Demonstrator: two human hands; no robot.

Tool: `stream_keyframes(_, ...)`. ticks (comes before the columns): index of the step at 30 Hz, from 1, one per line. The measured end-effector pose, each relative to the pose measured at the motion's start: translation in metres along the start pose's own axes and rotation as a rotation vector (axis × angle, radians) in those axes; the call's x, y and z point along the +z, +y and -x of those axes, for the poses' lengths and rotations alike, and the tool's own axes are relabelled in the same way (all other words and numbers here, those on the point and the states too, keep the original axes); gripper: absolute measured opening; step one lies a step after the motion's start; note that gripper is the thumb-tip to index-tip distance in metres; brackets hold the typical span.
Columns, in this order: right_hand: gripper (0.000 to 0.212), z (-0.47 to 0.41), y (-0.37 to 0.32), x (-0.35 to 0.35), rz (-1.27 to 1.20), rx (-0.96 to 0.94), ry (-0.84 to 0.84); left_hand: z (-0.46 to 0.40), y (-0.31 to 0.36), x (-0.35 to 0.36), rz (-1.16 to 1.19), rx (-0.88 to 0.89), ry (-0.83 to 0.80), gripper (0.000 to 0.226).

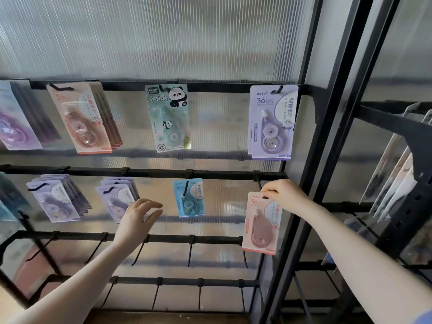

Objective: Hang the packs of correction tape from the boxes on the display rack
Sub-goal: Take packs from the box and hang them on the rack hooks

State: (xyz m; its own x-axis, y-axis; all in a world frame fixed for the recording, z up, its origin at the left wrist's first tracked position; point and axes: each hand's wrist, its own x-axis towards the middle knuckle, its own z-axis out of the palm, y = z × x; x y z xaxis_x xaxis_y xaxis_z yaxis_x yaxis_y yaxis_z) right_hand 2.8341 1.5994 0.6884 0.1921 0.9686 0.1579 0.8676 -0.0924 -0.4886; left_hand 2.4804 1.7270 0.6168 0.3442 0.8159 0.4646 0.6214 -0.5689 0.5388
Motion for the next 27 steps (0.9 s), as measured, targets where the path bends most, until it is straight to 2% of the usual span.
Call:
stream_keyframes(9,0.021,-0.021,0.006,0.009,0.176,-0.032,0.025,0.005,-0.009,0.000,-0.007,0.028,-0.014,0.014)
stream_keyframes(14,0.019,-0.035,0.008,0.011,0.200,-0.002,0.073,0.006,-0.020,-0.002,-0.006,-0.029,-0.031,0.014)
stream_keyframes(27,0.021,-0.045,0.007,0.015,0.201,0.049,0.109,0.008,-0.036,-0.013,-0.006,-0.038,-0.026,0.016)
